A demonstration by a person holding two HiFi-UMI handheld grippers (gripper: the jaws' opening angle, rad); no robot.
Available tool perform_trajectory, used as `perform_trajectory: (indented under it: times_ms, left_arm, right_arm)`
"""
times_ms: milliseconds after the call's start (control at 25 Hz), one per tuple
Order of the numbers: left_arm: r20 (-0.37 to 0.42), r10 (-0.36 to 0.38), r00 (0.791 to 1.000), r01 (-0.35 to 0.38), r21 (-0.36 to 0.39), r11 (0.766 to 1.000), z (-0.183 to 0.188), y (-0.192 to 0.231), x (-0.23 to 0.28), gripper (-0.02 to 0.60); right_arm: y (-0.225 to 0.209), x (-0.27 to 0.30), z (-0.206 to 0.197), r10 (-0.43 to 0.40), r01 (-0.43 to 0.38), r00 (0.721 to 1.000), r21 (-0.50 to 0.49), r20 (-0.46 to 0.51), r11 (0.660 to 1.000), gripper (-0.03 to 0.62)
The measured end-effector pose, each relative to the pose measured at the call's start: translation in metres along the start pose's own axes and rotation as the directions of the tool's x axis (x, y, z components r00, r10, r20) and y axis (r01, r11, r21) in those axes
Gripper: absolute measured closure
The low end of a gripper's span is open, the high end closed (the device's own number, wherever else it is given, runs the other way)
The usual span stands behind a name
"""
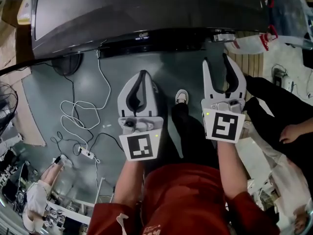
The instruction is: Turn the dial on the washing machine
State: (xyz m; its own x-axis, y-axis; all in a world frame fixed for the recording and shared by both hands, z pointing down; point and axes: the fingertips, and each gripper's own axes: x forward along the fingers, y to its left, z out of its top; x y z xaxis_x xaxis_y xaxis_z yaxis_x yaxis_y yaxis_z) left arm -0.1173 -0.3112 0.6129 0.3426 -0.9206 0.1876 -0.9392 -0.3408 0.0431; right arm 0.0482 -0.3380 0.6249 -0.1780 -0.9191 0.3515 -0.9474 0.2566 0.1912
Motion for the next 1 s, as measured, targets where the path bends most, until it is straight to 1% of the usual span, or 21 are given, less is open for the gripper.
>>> perform_trajectory:
  times_ms: [40, 160, 200, 320, 480, 600, 680, 720, 800, 1000]
  left_arm:
    - [0.000, -0.001, 1.000, 0.001, -0.001, 1.000, -0.001, 0.000, 0.000, 0.572]
    - [-0.003, -0.003, 1.000, 0.003, -0.006, 1.000, -0.002, -0.001, 0.000, 0.572]
    - [-0.003, -0.005, 1.000, 0.005, -0.007, 1.000, -0.003, -0.001, 0.000, 0.572]
    - [-0.006, -0.010, 1.000, 0.010, -0.009, 1.000, -0.004, -0.001, -0.002, 0.572]
    - [-0.006, -0.008, 1.000, 0.007, -0.014, 1.000, -0.005, 0.001, -0.003, 0.572]
    - [-0.004, -0.006, 1.000, 0.006, -0.014, 1.000, -0.004, 0.001, -0.003, 0.572]
    - [-0.006, -0.007, 1.000, 0.007, -0.015, 1.000, -0.004, 0.001, -0.003, 0.572]
    - [-0.007, -0.007, 1.000, 0.007, -0.015, 1.000, -0.004, 0.001, -0.002, 0.572]
    - [-0.006, -0.008, 1.000, 0.008, -0.016, 1.000, -0.004, 0.000, -0.001, 0.572]
    - [-0.008, -0.010, 1.000, 0.010, -0.021, 1.000, -0.004, -0.002, 0.000, 0.572]
  right_arm:
    - [-0.001, 0.002, 0.000, -0.008, 0.008, 1.000, -0.004, -0.007, 1.000, 0.378]
    - [-0.009, 0.009, 0.001, -0.041, 0.041, 0.999, -0.035, -0.021, 0.999, 0.323]
    - [-0.012, 0.011, 0.002, -0.056, 0.055, 0.998, -0.043, -0.023, 0.998, 0.310]
    - [-0.022, 0.016, 0.006, -0.100, 0.098, 0.995, -0.059, -0.023, 0.993, 0.300]
    - [-0.031, 0.022, 0.014, -0.131, 0.129, 0.991, -0.112, -0.007, 0.985, 0.295]
    - [-0.033, 0.028, 0.014, -0.130, 0.125, 0.991, -0.169, -0.020, 0.978, 0.292]
    - [-0.032, 0.032, 0.012, -0.128, 0.120, 0.991, -0.188, -0.029, 0.975, 0.292]
    - [-0.032, 0.033, 0.012, -0.128, 0.120, 0.991, -0.192, -0.030, 0.974, 0.292]
    - [-0.033, 0.033, 0.011, -0.131, 0.122, 0.991, -0.188, -0.032, 0.975, 0.315]
    - [-0.034, 0.033, 0.012, -0.124, 0.118, 0.992, -0.169, -0.028, 0.979, 0.318]
